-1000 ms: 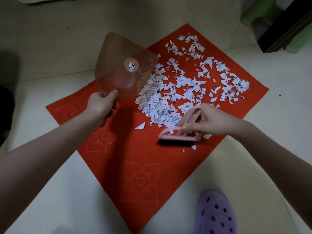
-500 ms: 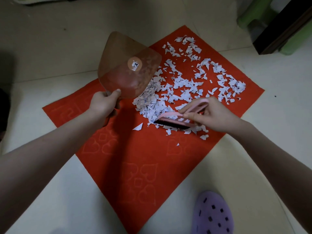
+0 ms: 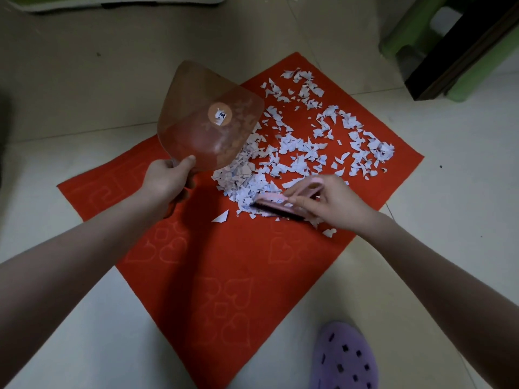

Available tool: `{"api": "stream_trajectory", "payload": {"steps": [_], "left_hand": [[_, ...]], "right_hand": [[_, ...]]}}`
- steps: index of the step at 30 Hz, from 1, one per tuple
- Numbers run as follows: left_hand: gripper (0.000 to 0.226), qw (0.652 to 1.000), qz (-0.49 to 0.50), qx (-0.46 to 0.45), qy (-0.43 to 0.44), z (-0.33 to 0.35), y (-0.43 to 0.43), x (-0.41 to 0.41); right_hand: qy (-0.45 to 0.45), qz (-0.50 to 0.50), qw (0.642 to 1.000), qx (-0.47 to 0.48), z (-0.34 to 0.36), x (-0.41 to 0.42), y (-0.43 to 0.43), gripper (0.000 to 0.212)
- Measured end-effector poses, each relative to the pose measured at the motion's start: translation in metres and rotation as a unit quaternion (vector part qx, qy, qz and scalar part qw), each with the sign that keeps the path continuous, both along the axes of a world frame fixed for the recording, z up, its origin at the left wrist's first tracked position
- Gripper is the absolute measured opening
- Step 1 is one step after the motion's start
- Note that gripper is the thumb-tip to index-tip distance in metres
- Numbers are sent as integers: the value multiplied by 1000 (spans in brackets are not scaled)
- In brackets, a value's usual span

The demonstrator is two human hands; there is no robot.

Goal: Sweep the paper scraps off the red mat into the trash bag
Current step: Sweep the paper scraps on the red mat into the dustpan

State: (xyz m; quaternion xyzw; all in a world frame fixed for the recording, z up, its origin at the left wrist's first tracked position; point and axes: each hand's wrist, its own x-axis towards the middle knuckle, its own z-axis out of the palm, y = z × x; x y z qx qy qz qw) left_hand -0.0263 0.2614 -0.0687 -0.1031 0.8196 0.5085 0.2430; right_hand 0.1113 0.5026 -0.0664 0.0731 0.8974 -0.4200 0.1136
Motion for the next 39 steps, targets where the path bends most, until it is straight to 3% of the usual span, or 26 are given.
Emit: {"api": "stream_trajectory", "payload": {"steps": [3, 9, 13, 15, 18, 21, 25, 28, 30, 33, 36, 39], "left_hand": [[35, 1000, -2, -4, -2, 0, -2, -1], [34, 1000, -4, 4, 4, 0, 1, -2], [33, 1000, -6, 11, -1, 2, 5, -2], [34, 1000, -10, 18, -2, 3, 9, -2], [33, 1000, -16, 17, 4, 5, 13, -4], [33, 999, -23, 26, 7, 5, 18, -6], [34, 999, -25, 28, 3, 3, 24, -5], [34, 999, -26, 27, -1, -1, 23, -4], [34, 999, -27, 27, -2, -3, 21, -5], [35, 999, -25, 25, -3, -6, 19, -6], [35, 1000, -21, 20, -1, -6, 19, -6], [34, 999, -24, 24, 7, -5, 23, -6]], "right_hand": [[37, -52, 996, -65, 13, 3, 2, 7], [-37, 27, 999, -29, 11, 9, -3, 17], [114, -153, 977, -93, 14, 13, 7, 24], [176, -267, 947, -42, 17, 15, 17, 21], [139, -338, 926, 97, 11, 23, 37, 22], [58, -327, 920, 206, 1, 40, 51, 23], [2, -285, 920, 269, -16, 52, 46, 24], [5, -262, 934, 244, -23, 46, 28, 28], [19, -253, 953, 168, -24, 39, 14, 33], [99, -293, 948, 82, -17, 25, 5, 29], [143, -321, 933, 79, -6, 19, 15, 29], [130, -344, 922, 123, 0, 25, 35, 30]]}}
